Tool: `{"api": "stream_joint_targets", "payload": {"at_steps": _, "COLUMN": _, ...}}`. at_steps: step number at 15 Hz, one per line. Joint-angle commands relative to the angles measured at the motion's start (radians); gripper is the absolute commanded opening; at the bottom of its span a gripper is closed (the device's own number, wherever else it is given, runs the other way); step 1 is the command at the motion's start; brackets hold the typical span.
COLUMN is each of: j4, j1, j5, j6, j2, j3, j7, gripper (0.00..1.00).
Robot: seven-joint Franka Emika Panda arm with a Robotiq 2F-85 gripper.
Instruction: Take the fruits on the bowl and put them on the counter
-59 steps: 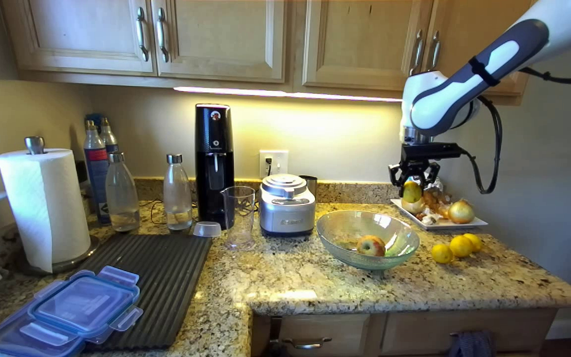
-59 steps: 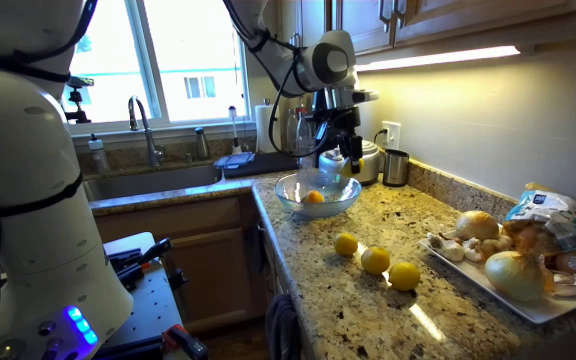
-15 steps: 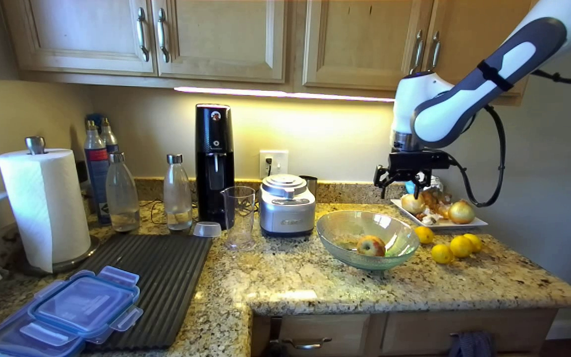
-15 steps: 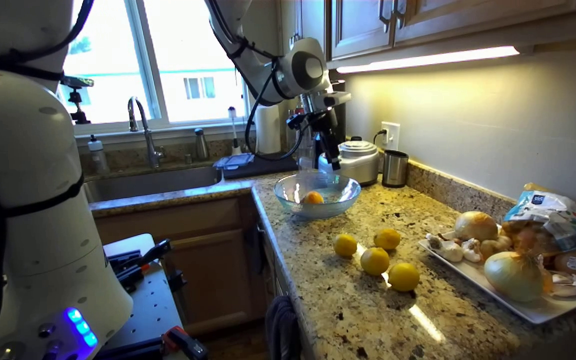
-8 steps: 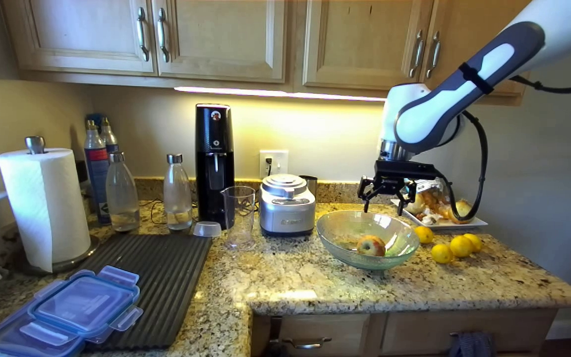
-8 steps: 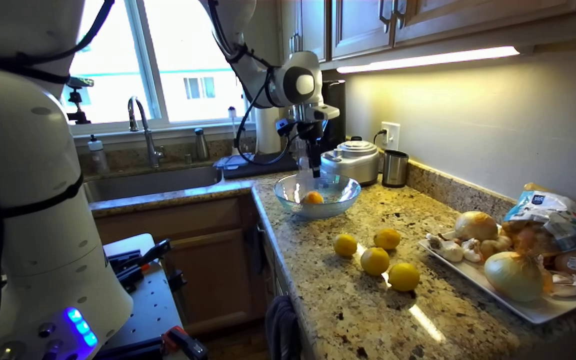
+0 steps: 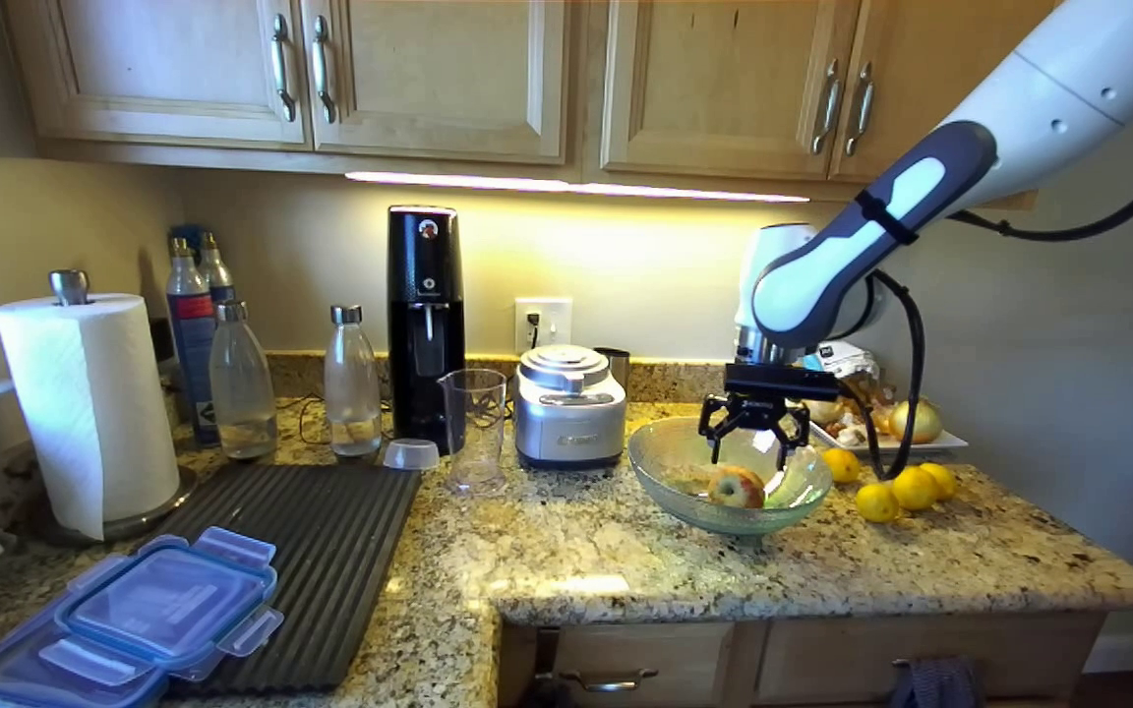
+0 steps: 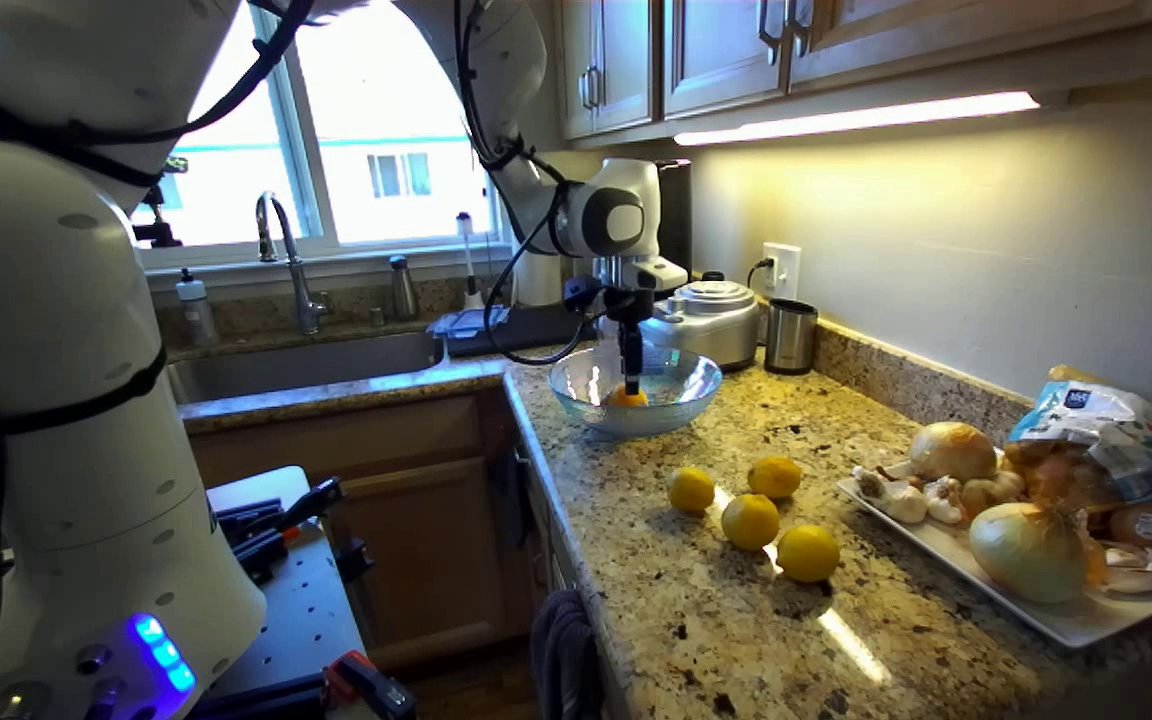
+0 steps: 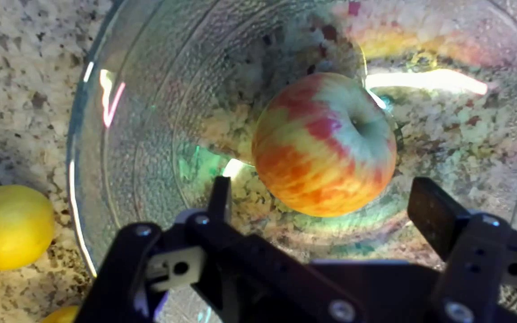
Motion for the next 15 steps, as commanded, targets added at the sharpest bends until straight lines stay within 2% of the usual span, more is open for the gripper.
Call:
{"api": "stream_joint_targets", "payload": {"at_steps": 1, "j4": 0.053, "j1": 0.003, "j5": 0.027, "j6": -0.036, "j2": 0.050, "j3": 0.004, "j7": -0.008, "gripper": 1.00}}
{"api": "stream_joint_targets", "payload": {"at_steps": 15, "j4": 0.124, "j1": 0.004, "j5": 0.056, "j6": -0.132, "j2": 0.130, "j3": 0.020, "j7": -0.016, "gripper": 1.00}}
